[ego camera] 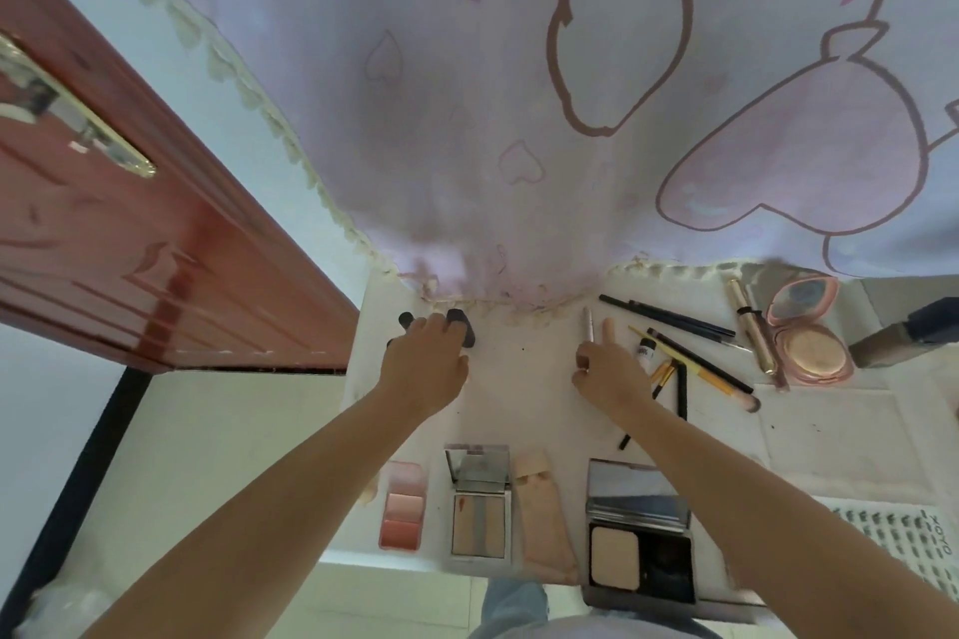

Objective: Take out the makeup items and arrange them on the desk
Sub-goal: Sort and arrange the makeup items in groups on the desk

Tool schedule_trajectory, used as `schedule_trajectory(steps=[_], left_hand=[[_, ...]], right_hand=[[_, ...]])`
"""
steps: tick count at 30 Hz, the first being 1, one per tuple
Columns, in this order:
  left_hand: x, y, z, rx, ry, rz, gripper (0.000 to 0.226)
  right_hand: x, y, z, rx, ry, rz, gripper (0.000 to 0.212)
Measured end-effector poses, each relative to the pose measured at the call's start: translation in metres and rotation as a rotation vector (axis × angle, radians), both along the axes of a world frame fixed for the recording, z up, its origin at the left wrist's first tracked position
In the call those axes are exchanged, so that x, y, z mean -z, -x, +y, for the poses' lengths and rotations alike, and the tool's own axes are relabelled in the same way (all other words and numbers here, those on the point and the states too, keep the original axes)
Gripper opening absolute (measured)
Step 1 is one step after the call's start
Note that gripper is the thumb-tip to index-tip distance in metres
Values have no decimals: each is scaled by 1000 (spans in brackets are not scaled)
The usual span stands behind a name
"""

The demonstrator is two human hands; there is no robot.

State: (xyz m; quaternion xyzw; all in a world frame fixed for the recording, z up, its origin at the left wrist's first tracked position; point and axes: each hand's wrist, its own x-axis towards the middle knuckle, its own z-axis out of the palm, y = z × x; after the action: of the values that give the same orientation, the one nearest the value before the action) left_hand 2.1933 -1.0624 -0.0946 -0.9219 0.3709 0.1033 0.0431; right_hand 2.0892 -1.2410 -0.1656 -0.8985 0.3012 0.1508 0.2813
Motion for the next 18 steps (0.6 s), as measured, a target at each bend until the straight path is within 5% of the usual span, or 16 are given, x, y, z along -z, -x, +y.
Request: schedule_trajectory(steps=[7,11,16,18], left_hand=[[-4,39,-46,306,196,216,59],[-15,72,-74,296,421,335,27],[-36,93,-90,365,368,283,33],[-50,92,-93,394,363,449,33]], right_hand=[[-74,53,-21,227,-132,-615,14],[-98,72,-23,277,-202,-684,20],[-115,78,-29,378,-185,-606,28],[-125,85,-25,331,-154,-696,29]])
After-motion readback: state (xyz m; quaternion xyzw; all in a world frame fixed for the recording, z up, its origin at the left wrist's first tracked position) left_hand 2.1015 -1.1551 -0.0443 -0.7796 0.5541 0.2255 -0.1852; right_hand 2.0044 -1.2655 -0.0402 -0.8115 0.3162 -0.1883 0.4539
